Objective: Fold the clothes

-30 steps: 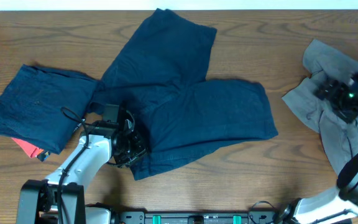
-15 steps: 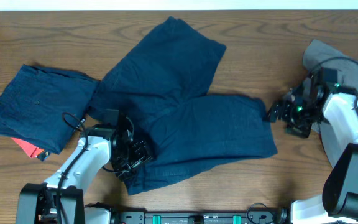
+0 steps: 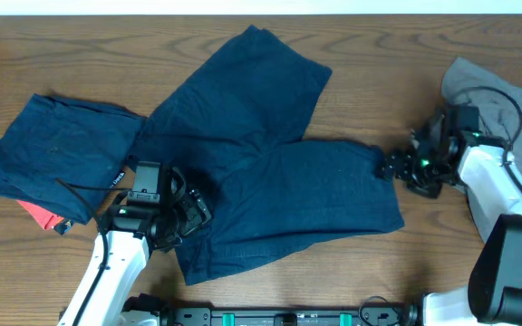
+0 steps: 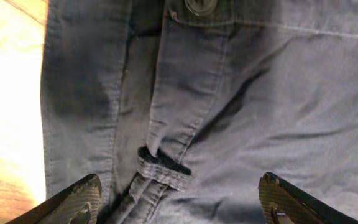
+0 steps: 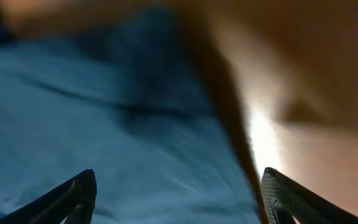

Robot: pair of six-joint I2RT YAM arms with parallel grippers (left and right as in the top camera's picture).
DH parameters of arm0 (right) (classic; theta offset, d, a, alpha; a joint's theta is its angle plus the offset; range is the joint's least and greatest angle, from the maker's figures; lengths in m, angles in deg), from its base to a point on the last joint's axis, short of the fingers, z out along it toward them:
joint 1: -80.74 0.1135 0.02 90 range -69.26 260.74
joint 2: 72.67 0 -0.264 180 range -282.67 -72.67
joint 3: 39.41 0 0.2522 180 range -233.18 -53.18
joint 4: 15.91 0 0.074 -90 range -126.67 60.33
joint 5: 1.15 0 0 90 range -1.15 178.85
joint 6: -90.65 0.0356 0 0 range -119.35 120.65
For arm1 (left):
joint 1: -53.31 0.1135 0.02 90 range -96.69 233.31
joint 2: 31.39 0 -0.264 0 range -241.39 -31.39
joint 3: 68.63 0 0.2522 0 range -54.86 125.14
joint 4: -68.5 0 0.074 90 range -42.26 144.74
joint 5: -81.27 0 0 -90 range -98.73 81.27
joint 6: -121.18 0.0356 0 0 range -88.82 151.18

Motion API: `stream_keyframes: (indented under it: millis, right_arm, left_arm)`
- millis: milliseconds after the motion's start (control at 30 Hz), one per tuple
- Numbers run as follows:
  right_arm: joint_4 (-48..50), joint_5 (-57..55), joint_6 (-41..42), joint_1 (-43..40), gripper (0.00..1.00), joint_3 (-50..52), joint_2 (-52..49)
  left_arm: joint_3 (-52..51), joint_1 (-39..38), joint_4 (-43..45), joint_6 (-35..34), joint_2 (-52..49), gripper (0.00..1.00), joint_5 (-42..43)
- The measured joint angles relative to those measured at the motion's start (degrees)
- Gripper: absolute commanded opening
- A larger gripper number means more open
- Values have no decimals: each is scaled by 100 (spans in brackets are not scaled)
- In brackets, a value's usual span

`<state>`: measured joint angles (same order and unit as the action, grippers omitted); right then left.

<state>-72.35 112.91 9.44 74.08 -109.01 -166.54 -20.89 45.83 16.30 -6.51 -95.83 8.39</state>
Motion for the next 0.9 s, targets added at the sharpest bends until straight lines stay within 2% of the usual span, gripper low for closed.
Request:
stream_keyframes:
  millis: [167, 300, 467, 533, 567, 600, 633, 667, 700, 900]
  right_arm:
    - [1241, 136, -289, 715, 99, -4, 46]
    - [1950, -352, -470, 1453, 99, -4, 44]
    - [2291, -938, -782, 2009, 99, -4, -214]
    - [2463, -1123, -918, 2087, 92, -4, -466]
    - [2564, -1191, -964, 2092, 80, -4, -623]
    - [2616, -1248, -1021, 2092, 65, -4, -717]
    - [2640, -1316, -1058, 2090, 39, -4, -798]
    - [2667, -1408, -1095, 2085, 18, -2, -887]
    - [2673, -1504, -1095, 2085, 2, -2, -935]
    - [2636, -2371, -636, 2039, 1, -37, -973]
  left_arm:
    - [-2, 0, 197, -2, 0, 83, -103]
    - [-4, 0, 286, -2, 0, 83, -105]
    - [-4, 0, 286, -2, 0, 83, -105]
    - [-4, 0, 286, -2, 0, 83, -105]
    - [-4, 0, 284, -2, 0, 83, -107]
    - [-4, 0, 286, -2, 0, 82, -107]
    - [-4, 0, 286, -2, 0, 83, -107]
    - [-4, 0, 286, -2, 0, 83, -107]
    - [-4, 0, 291, -2, 0, 83, -105]
    - [-7, 0, 586, 7, -4, 82, -105]
